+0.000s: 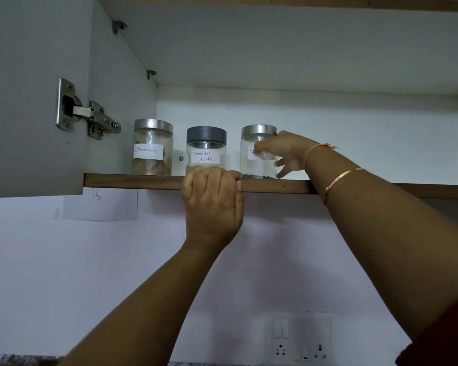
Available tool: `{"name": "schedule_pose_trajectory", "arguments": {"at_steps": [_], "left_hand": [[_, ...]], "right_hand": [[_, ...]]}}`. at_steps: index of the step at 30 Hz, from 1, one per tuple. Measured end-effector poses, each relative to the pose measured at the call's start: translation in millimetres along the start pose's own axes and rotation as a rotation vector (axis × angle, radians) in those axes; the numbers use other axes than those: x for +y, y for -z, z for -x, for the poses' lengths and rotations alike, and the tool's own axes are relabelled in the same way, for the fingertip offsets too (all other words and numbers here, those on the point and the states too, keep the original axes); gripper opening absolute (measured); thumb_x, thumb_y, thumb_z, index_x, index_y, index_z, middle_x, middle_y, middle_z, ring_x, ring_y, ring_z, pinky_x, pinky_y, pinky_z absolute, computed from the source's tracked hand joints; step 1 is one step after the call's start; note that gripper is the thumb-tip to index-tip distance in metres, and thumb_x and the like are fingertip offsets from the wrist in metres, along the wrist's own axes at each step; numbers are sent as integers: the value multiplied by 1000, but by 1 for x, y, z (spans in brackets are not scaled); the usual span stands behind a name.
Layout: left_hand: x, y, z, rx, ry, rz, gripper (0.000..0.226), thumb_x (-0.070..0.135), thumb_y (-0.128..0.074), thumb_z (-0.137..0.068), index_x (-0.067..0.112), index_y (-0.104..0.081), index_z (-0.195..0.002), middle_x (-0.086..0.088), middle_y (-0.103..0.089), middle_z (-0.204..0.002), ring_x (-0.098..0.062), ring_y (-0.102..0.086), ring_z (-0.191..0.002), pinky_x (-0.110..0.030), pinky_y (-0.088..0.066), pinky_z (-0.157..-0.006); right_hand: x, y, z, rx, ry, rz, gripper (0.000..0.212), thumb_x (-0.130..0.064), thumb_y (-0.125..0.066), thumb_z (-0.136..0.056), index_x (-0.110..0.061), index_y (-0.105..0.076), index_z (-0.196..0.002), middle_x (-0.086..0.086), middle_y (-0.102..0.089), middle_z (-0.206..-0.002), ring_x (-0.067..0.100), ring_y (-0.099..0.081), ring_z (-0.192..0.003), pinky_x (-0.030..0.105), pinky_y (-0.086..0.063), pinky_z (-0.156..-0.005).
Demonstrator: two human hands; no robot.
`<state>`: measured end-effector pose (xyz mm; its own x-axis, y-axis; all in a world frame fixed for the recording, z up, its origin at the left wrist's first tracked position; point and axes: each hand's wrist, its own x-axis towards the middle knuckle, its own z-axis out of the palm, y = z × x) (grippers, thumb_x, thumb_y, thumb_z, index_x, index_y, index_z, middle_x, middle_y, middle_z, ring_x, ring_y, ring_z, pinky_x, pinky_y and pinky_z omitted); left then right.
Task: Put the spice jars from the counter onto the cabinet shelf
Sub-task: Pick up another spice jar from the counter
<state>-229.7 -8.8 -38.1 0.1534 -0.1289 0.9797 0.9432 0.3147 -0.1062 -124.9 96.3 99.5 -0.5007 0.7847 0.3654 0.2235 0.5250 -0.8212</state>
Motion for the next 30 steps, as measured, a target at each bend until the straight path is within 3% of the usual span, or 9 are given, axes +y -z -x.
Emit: {"name": "schedule_pose_trajectory", "arguments": {"at_steps": [5, 10, 13, 15, 17, 19, 22, 25, 30], "left_hand": [[4, 6, 0, -71, 34, 17, 29, 23, -40, -92, 8, -64, -88, -9, -62, -86, -30, -57, -86, -38, -31, -96], [11, 19, -2, -152, 90, 89, 22, 18, -43, -93, 8, -63, -91, -9, -61, -92, -29, -55, -94, -40, -33, -102], [15, 29, -3, -218, 109, 146, 20, 16, -45, -93, 7, -63, -99, -10, -62, -99, -29, -55, -103, -43, -31, -107], [14, 38, -3, -301, 109, 181, 24, 15, -45, -93, 8, -61, -110, -10, -61, -111, -28, -51, -116, -44, -25, -112], [9, 50, -1, -400, 87, 200, 35, 15, -46, -91, 9, -54, -125, -8, -55, -127, -26, -41, -129, -44, -16, -115], [4, 61, 4, -476, 85, 230, 43, 14, -46, -91, 12, -46, -135, -6, -43, -142, -24, -28, -139, -45, -9, -117], [6, 84, 29, -539, 184, 369, 43, 12, -45, -93, 12, -45, -136, -8, -36, -149, -25, -21, -143, -43, -6, -117], [13, 108, 76, -645, 308, 513, 39, 12, -46, -94, 11, -47, -133, -10, -44, -142, -24, -32, -138, -39, -11, -117], [18, 146, 181, -867, 481, 551, 27, 12, -48, -93, 11, -59, -119, -9, -53, -134, -23, -42, -131, -44, -26, -114]], "right_hand": [[4, 3, 6, -11, -60, 1, 62, -20, -67, -82, -12, -38, -136, 14, -30, -146, 39, -34, -134, 49, -45, -87], [6, 4, 28, -49, -102, 86, 57, -8, -64, -82, -7, -41, -134, 12, -31, -146, 37, -44, -127, 44, -44, -103], [3, 4, 49, 28, -34, 248, 30, -5, -60, -82, -3, -50, -110, 13, -48, -114, 33, -55, -107, 35, -49, -94], [1, 0, 69, 110, 46, 351, 8, -3, -55, -83, -6, -48, -84, 7, -46, -81, 23, -52, -78, 26, -47, -69], [3, -7, 88, 182, 153, 440, 22, -4, -50, -82, -11, -40, -64, 2, -40, -64, 16, -41, -58, 23, -34, -51], [11, -16, 108, 246, 247, 487, 25, -10, -50, -82, -12, -42, -58, 3, -43, -59, 16, -42, -55, 25, -33, -52], [33, -34, 140, 396, 412, 461, 21, -16, -52, -84, -3, -68, -79, 11, -63, -80, 25, -59, -76, 33, -50, -70], [63, -63, 176, 527, 520, 416, 32, -17, -54, -88, -4, -66, -115, 13, -54, -126, 27, -52, -117, 28, -42, -98], [139, -118, 221, 362, 337, 339, 36, -20, -59, -89, -11, -60, -123, 12, -38, -141, 27, -43, -129, 22, -36, -94]]}}
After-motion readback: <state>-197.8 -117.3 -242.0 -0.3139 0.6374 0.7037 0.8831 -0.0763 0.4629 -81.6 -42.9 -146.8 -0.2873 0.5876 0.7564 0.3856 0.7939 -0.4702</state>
